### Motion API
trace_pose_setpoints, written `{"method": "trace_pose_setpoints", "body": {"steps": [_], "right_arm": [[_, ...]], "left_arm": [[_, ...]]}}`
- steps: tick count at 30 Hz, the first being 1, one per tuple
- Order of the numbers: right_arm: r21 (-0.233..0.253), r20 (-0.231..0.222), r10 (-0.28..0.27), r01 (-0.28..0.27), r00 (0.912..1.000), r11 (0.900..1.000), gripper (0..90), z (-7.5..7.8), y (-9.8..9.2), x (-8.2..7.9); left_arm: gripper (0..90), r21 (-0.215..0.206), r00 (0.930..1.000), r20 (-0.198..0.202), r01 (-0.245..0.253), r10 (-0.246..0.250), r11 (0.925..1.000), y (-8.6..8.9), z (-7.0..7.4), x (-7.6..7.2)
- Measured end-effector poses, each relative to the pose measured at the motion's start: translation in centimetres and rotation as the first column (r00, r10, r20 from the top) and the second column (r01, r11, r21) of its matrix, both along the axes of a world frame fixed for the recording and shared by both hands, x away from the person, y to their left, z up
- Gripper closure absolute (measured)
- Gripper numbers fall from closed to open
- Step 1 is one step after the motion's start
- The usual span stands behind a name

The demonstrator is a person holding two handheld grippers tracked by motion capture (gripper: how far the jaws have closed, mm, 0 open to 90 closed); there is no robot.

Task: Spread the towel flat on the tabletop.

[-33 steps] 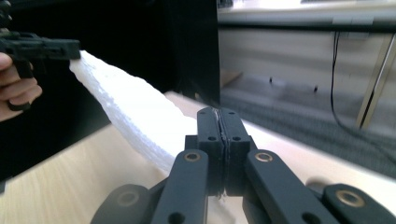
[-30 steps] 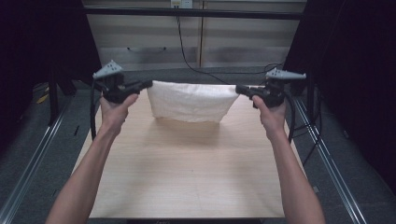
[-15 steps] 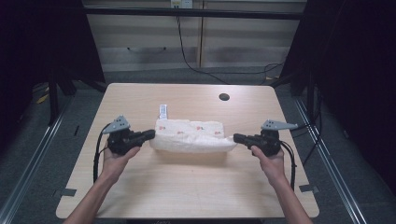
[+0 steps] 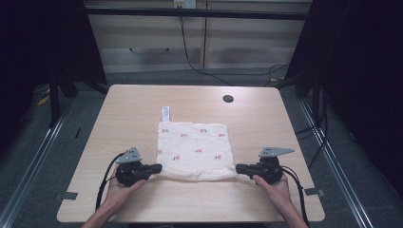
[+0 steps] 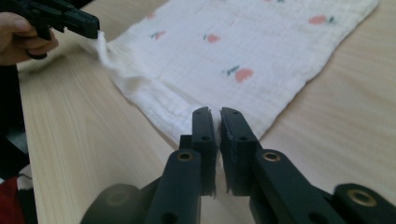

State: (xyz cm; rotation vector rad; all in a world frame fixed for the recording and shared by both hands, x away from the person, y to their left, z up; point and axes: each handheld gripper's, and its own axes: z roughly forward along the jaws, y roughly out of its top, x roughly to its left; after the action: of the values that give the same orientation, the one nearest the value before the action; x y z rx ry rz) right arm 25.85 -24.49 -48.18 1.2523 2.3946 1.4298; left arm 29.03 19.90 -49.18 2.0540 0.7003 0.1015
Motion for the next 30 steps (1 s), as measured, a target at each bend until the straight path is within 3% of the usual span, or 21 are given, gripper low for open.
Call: {"method": "trace_pose_setpoints", "body": {"steps": [6,11,13,16,19,22,24,25,27,30], "right_arm": [[0.001,-0.018,-0.003,0.003,0.9998,1.000,75.0,-0.3,-0.6,-1.6],[0.008,-0.018,0.004,-0.004,0.9998,1.000,74.9,-0.3,-1.1,-3.1],[0.008,-0.014,-0.004,0.004,0.9999,1.000,73.4,-0.3,-1.2,-3.3],[0.010,0.005,-0.005,0.005,1.0000,1.000,72.2,0.1,-0.9,-2.8],[-0.005,0.030,-0.006,0.006,0.9995,1.000,71.0,0.6,-0.4,-2.0],[-0.019,0.045,-0.001,0.001,0.9990,1.000,69.4,0.9,0.0,-1.2],[-0.023,0.055,0.002,-0.001,0.9985,1.000,66.0,1.2,0.7,0.1],[-0.023,0.055,0.002,-0.001,0.9985,1.000,66.0,1.2,0.7,0.1],[-0.045,0.067,0.032,-0.029,0.9972,0.999,64.7,1.5,1.3,1.6],[-0.074,0.066,0.038,-0.033,0.9970,0.997,64.2,1.7,1.6,2.7]], "left_arm": [[81.5,0.025,0.9989,-0.030,0.037,-0.037,0.9990,0.2,-0.2,-1.4],[72.6,-0.006,0.9978,-0.043,0.049,-0.050,0.9988,1.0,0.1,-2.5],[70.6,-0.018,0.9988,-0.039,0.029,-0.030,0.9994,1.4,0.3,-2.5],[65.8,-0.056,0.9988,-0.029,-0.040,0.039,0.9976,2.1,1.1,-1.2],[63.3,-0.070,0.9972,-0.037,-0.068,0.066,0.9952,2.3,1.3,-0.3],[60.4,-0.052,0.9951,-0.045,-0.090,0.087,0.9946,2.3,1.5,1.1],[56.1,-0.035,0.9934,-0.068,-0.095,0.092,0.9949,2.1,1.6,2.2],[56.1,-0.031,0.9929,-0.064,-0.102,0.100,0.9943,1.9,1.6,2.7],[52.3,0.012,0.9939,-0.060,-0.092,0.092,0.9957,1.1,1.7,4.3],[52.3,0.022,0.9941,-0.059,-0.090,0.092,0.9957,0.5,1.7,5.2]]}}
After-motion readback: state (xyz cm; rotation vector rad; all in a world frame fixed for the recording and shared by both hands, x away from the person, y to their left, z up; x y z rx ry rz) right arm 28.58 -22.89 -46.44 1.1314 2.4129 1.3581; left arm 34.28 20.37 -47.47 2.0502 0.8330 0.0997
